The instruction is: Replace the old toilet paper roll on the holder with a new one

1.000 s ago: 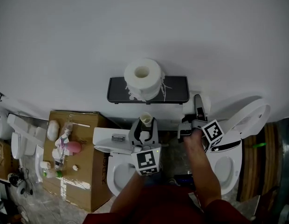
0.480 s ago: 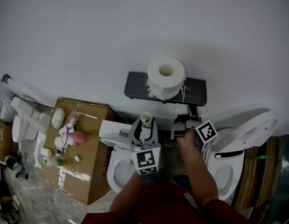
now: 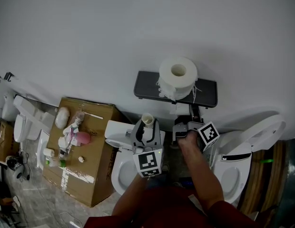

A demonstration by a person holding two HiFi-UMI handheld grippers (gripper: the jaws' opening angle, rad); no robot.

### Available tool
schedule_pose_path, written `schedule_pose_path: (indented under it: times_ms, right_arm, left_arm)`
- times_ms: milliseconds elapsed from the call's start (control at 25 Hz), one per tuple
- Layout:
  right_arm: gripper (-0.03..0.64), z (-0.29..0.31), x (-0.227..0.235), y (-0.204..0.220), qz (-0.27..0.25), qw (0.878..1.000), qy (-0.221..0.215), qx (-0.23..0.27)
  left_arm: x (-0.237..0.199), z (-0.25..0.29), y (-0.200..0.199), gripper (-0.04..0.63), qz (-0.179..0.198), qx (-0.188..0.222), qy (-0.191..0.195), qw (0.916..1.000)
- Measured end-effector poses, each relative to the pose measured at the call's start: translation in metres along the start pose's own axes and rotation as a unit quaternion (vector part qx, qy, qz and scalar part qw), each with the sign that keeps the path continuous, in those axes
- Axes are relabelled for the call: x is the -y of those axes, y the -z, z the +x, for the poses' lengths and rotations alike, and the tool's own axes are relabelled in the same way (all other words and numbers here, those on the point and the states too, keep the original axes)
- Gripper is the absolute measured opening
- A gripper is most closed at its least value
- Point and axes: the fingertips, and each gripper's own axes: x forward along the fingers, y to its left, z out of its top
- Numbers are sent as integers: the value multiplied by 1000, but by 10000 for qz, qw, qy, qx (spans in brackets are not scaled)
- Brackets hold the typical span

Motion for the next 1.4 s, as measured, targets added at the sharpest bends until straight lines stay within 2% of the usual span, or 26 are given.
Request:
schedule_pose_path:
  times_ms: [600, 920, 1240, 1320, 1360, 1400]
  right_arm:
    - [402, -40, -10, 6, -105, 9994, -280, -181]
    - [402, -81, -2, -10, -149, 9996, -153, -163]
    - [399, -113, -8, -18, -35, 9997, -228, -109]
    - [368, -117, -10, -21, 7, 9996, -260, -60]
    - [297, -120, -10, -23, 0, 9997, -249, -17]
    - [195, -123, -9, -25, -21, 9998, -209, 25]
  left_arm:
    - [18, -5, 0, 192, 38, 4, 166, 9999]
    - [38, -12, -1, 193, 147, 10, 352, 9993]
    - [56, -17, 0, 193, 168, 11, 521, 9985]
    - [62, -18, -1, 192, 179, 22, 578, 9982]
    - [64, -18, -1, 193, 182, 20, 603, 9980]
    - [66, -18, -1, 193, 186, 17, 624, 9979]
